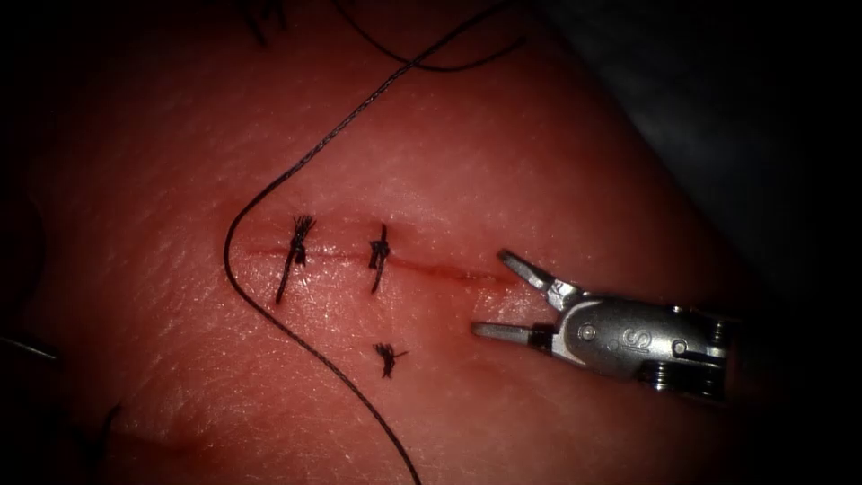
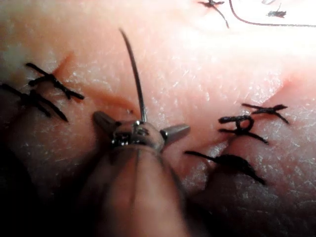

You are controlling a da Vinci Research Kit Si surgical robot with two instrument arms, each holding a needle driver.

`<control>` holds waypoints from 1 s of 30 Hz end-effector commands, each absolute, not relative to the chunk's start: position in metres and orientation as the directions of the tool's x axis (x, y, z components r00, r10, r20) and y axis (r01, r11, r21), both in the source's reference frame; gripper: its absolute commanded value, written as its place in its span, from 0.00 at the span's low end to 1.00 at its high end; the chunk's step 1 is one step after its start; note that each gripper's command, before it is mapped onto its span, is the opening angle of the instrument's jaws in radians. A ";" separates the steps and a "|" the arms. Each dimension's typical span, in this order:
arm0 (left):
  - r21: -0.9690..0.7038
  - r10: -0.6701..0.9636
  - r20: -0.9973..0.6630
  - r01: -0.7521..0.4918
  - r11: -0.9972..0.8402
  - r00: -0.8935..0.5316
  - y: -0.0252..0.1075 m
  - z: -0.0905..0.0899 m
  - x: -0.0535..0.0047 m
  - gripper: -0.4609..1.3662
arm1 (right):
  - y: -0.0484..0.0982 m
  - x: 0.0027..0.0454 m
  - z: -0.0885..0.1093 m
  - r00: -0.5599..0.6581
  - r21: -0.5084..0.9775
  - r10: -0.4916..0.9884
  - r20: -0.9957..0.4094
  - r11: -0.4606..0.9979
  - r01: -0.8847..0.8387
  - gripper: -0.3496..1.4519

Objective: Wound Closure
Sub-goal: Pick up the needle with the left gripper

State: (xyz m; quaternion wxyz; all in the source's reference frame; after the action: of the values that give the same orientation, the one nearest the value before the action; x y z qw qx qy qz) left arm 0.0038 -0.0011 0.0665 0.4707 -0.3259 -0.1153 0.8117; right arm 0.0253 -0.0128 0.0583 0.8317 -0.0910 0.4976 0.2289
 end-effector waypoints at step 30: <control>-0.472 0.745 -0.567 -0.604 -0.643 -0.351 -0.001 0.056 -0.0048 0.06 | -0.013 0.0258 0.058 0.401 0.077 0.291 -0.869 0.879 -0.470 0.92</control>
State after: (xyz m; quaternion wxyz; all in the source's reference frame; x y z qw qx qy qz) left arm -0.0051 -0.0005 0.0558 0.4119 -0.3930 -0.0869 0.8175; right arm 0.0258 -0.0129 0.0583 0.8318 -0.0925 0.4966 0.2301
